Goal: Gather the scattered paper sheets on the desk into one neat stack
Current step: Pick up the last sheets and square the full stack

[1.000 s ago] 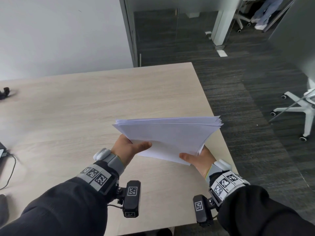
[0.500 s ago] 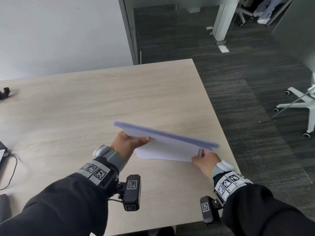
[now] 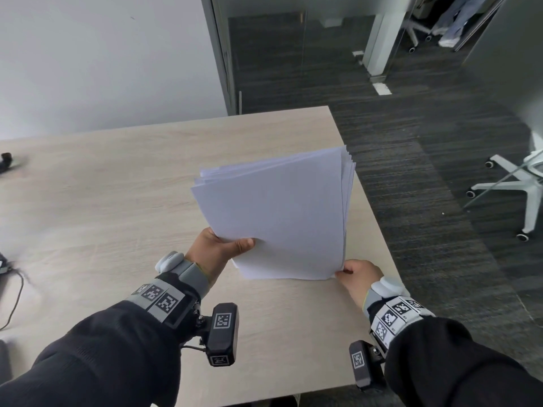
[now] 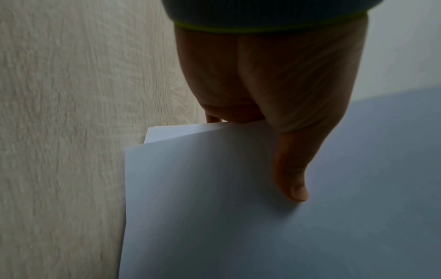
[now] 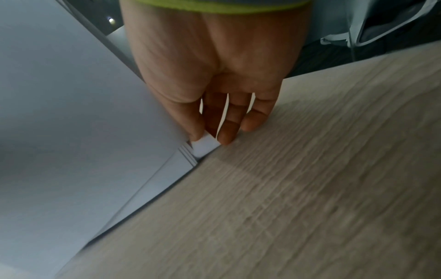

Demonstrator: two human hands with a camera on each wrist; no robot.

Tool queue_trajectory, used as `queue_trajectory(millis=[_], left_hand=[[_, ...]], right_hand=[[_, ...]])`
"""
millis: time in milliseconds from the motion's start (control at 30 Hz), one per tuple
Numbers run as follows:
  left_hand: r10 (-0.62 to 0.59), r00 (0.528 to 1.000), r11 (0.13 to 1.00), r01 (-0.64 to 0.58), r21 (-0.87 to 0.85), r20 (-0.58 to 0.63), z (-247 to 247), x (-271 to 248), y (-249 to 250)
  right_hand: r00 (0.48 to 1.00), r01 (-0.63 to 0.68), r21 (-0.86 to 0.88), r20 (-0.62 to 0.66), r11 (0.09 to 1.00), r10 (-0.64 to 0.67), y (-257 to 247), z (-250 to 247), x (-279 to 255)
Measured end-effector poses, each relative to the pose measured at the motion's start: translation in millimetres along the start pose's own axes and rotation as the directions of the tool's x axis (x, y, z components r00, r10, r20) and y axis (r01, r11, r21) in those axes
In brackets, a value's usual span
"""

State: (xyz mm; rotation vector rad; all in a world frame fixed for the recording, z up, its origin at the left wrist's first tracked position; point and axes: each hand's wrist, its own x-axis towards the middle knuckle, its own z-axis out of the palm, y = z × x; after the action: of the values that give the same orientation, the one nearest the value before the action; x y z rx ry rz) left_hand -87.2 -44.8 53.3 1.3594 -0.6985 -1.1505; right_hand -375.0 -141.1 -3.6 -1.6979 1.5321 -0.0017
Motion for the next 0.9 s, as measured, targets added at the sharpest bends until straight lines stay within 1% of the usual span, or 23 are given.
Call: queue_trajectory(millis=[133, 233, 300, 400, 467, 500, 567, 633, 700, 767, 800, 833, 900], left_hand=[[0.025, 1.000, 0.999, -0.025, 0.026, 0.005, -0.8, -3.3, 6.8], [0.068, 0.997, 0.996, -0.067, 0.054, -0.020, -0.5, -1.9, 20.5], [0.105, 0.994, 0.993, -0.103, 0.059, -0.030, 0.0, 0.0, 29.0], [0.143, 0.989, 0.989, -0.142, 0.049, -0.037, -1.6, 1.0, 39.1], [0.140, 0.989, 0.989, -0.137, 0.052, -0.045, -0.4, 0.1, 45.0], [0.141, 0.988, 0.989, -0.138, 0.054, -0.055, -0.7, 0.0, 46.5], [0.130, 0.988, 0.991, -0.127, 0.045, -0.081, -1.6, 1.6, 49.6], [0.103, 0.985, 0.995, -0.101, 0.018, -0.137, -5.1, 3.9, 51.3], [0.027, 0.979, 0.997, -0.039, -0.059, -0.202, -10.7, 6.9, 50.8], [-0.089, 0.962, 0.992, 0.062, -0.111, -0.259, -18.9, 12.4, 44.3], [-0.163, 0.946, 0.983, 0.132, -0.125, -0.282, -22.3, 15.4, 40.4], [-0.246, 0.921, 0.968, 0.219, -0.121, -0.301, -28.8, 20.3, 32.2], [-0.395, 0.853, 0.917, 0.387, -0.096, -0.340, -42.6, 28.6, 11.2]], right_hand=[[0.999, 0.024, 0.012, -0.034, 1.000, -0.024, -3.0, -0.5, -3.3], [0.993, 0.086, 0.090, -0.089, 0.992, -0.078, -7.6, -3.6, -3.6], [0.990, 0.118, 0.142, -0.100, 0.983, -0.104, -9.7, -6.6, 0.7], [0.993, 0.110, 0.112, -0.062, 0.988, -0.104, -13.5, -9.9, 6.6], [0.994, 0.103, 0.089, -0.048, 0.991, -0.099, -15.5, -10.7, 9.0], [0.994, 0.103, 0.104, -0.043, 0.989, -0.099, -16.5, -10.1, 9.0], [0.995, 0.099, 0.198, -0.023, 0.975, -0.096, -15.8, -8.0, 8.8], [0.995, 0.099, 0.253, 0.002, 0.962, -0.102, -15.0, -6.5, 6.5], [0.995, 0.089, 0.307, 0.021, 0.948, -0.100, -16.5, -6.4, 2.8], [0.995, 0.061, 0.384, 0.044, 0.922, -0.084, -18.9, -5.9, -0.1], [0.996, 0.042, 0.416, 0.057, 0.909, -0.072, -20.8, -5.7, -1.9], [0.996, 0.024, 0.435, 0.068, 0.900, -0.059, -22.6, -4.6, -2.8], [0.996, -0.016, 0.442, 0.088, 0.897, -0.025, -22.8, 1.0, -3.7]])
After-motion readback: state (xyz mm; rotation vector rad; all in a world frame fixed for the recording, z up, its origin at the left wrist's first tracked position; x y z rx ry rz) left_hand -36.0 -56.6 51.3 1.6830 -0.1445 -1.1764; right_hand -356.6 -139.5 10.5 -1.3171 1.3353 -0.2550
